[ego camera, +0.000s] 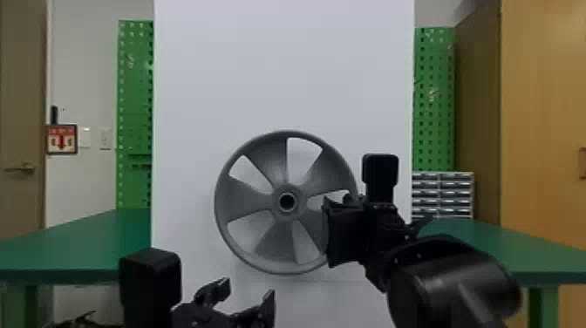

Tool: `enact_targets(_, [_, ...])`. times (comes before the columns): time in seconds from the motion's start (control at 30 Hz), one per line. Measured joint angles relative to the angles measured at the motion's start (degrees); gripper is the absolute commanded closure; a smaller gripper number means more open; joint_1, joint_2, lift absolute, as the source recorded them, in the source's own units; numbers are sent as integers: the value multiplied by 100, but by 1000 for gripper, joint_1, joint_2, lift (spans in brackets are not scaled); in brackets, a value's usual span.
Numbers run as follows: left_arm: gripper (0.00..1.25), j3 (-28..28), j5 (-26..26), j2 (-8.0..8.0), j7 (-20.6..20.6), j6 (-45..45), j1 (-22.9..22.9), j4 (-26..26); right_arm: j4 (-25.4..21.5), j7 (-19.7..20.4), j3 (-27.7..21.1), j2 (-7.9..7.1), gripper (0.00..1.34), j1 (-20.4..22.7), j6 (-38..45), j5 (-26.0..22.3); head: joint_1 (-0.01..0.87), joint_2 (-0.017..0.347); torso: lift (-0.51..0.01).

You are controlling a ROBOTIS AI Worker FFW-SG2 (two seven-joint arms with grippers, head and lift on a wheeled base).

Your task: Hold the wheel and insert it

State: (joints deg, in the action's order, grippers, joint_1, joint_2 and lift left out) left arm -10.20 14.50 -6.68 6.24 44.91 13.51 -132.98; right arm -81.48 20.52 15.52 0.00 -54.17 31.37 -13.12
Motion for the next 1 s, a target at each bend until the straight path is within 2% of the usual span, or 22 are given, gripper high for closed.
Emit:
enact_targets(0.07, [495, -1, 0, 0, 0, 0, 0, 0, 0, 8, -5, 0, 774, 2, -5, -2, 0, 32, -487])
enact_targets(0.17, [495, -5, 2, 1, 0, 0, 1, 0, 8, 195, -7, 0, 691, 2, -19, -31, 0, 32, -487])
enact_targets(0.37, [495, -8, 8, 1, 0, 0, 2, 0, 54, 9, -35, -2, 394, 3, -70, -109, 0, 32, -487])
enact_targets(0.53, [495, -9, 9, 1, 0, 0, 2, 0, 114, -204, -83, -1, -1, 1, -123, -162, 0, 32, -487])
enact_targets(0.73, [495, -9, 9, 1, 0, -1, 2, 0, 183, -426, -138, 0, -1, -27, -131, -188, 0, 32, -487])
enact_targets(1.0, [495, -6, 16, 1, 0, 0, 2, 2, 202, -470, -167, 0, -1, -43, -143, -184, 0, 32, -487])
